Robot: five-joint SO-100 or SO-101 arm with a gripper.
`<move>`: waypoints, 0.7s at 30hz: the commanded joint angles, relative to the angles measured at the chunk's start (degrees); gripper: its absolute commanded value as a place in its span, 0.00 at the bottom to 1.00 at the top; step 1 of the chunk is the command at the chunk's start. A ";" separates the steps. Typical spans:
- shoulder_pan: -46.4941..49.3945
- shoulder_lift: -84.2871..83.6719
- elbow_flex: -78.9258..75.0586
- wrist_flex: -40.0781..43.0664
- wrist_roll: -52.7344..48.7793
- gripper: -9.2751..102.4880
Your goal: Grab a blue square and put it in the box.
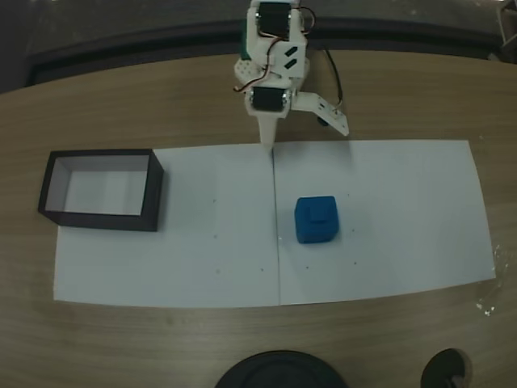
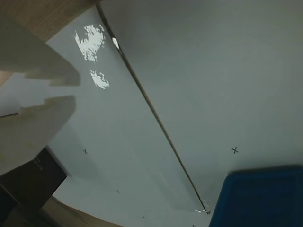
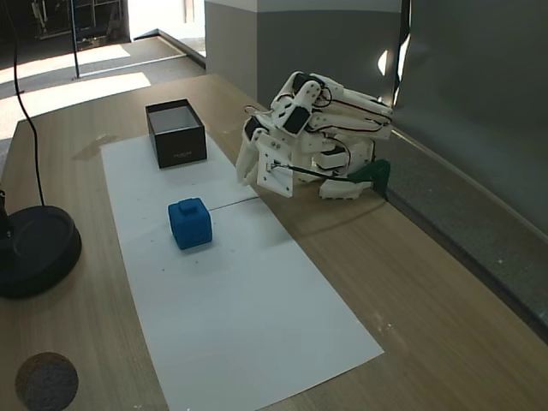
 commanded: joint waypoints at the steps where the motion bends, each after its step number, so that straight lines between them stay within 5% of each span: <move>1: 0.09 1.41 -3.08 0.70 -0.18 0.08; 21: 0.09 1.41 -2.29 -4.31 0.09 0.08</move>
